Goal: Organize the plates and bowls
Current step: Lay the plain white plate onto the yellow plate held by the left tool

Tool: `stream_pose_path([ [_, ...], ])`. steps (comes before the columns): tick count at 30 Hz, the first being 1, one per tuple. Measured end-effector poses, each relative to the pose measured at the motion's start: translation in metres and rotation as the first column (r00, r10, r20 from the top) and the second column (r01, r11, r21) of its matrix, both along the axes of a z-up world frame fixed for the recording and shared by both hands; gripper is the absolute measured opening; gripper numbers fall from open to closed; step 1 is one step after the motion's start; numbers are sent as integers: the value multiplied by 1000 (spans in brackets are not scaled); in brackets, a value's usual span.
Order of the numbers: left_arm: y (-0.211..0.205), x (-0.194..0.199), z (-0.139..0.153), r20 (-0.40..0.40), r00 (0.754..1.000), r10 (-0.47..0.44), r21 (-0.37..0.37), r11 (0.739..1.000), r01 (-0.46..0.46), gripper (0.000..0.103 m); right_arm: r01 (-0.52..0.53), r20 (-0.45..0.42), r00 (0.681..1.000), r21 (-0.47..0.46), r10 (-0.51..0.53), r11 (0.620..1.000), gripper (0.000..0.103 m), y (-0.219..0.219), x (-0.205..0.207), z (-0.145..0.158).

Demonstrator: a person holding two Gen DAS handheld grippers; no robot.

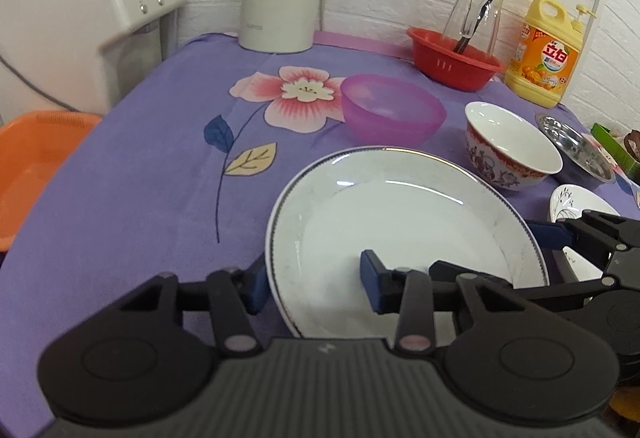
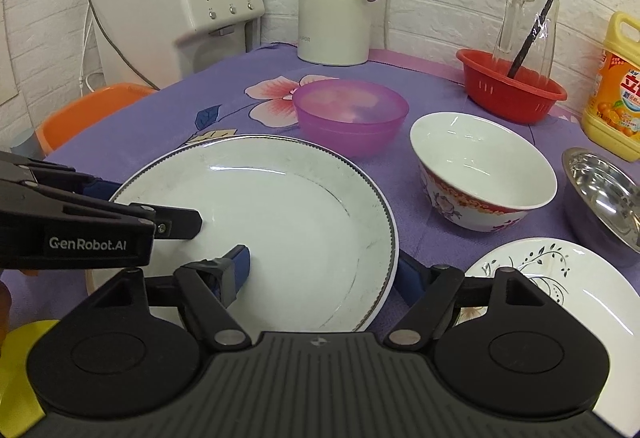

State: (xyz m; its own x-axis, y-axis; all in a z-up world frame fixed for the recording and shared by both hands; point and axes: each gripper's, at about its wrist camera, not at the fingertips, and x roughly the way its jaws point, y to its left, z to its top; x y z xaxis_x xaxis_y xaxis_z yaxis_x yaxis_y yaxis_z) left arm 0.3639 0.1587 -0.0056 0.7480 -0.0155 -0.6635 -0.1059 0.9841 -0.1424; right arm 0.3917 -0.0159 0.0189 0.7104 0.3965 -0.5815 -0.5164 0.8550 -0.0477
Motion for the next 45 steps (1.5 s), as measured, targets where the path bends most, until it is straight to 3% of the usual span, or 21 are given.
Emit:
stream_pose_path([
  [13, -12, -27, 36, 90, 996, -13, 25, 1000, 11, 40, 33, 68, 997, 51, -36, 998, 103, -15, -34, 33],
  [25, -35, -102, 48, 125, 991, -53, 15, 999, 52, 40, 81, 67, 994, 107, -89, 991, 103, -41, -117, 35],
  [35, -43, -168, 22, 79, 994, -75, 9, 997, 75, 40, 118, 41, 991, 136, -124, 984, 103, -47, -186, 9],
  [45, -35, -179, 5, 53, 997, -55, 4, 998, 55, 40, 106, 31, 993, 138, -111, 985, 103, -40, -192, -6],
])
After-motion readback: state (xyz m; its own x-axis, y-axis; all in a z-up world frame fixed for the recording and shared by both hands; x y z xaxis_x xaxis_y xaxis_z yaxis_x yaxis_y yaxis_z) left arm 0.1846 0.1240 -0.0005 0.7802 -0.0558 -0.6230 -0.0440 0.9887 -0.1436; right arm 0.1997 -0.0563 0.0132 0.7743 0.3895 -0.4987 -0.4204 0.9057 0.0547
